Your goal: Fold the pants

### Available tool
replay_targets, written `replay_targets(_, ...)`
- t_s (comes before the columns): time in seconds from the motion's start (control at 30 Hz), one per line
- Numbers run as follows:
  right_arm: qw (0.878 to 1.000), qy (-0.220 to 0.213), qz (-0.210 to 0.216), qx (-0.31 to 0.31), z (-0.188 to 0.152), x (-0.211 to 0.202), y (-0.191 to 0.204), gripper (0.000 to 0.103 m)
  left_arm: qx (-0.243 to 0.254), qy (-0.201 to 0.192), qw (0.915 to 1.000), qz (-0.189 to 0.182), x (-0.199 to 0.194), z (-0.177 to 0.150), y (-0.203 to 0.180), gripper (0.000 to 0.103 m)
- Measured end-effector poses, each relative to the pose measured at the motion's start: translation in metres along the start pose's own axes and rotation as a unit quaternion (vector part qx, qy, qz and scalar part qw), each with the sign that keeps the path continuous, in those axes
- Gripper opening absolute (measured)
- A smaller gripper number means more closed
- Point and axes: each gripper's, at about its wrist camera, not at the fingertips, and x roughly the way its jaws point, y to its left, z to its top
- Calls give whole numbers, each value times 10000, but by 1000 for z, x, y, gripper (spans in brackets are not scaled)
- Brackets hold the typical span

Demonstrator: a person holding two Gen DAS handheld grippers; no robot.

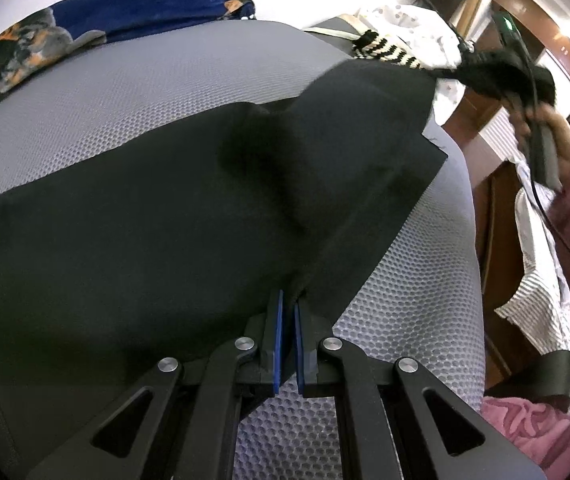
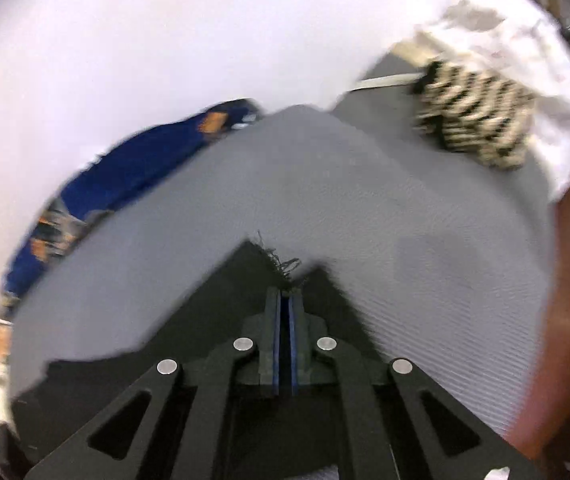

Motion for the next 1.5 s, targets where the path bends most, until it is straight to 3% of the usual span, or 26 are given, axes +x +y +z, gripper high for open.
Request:
replay_targets(0.2,9943,640,-815,252,-63,13,-49,3,169,186,9997,1,7,0,-3,5)
replay_targets(0.3,9901,945,-791,668,-81,29,-68,3,222,271,9994,-33,10,0,-3,5)
replay_targets(0.57,9881,1125,-757,731,-87,35,-79,7,288,477,9984,-25,18,1,-8,6)
replay_targets(0.67,9873,1209,-776,680,-83,36,-79,19,273,509,9983,-56,19,4,-10,10)
replay_targets(0.73,9861,1280,-753,741,-79,34,-81,24,303,539,9980,-159,13,4,-13,22)
replay_targets(0.87,9883,1071,-760,775,-66,22,-85,24,421,389,9973,-469,-6,6,-20,34)
replay_targets(0.93,9909,995,-661,627,-56,20,-80,24,403,202,9981,-416,-15,8,-19,38)
replay_targets(1.07,9947,989,-81,277,-32,28,-60,24,-227,-178,9991,-320,-22,16,6,38)
replay_targets(1.2,9932,1074,455,5,-2,53,-37,24,-817,-343,9961,56,-21,19,34,38)
replay_targets(1.27,9918,1154,544,-80,10,66,-30,24,-1065,-395,9932,271,-21,19,48,38)
replay_targets(1.5,9853,1482,815,-231,40,112,-17,24,-1556,-402,9858,483,-23,12,77,38)
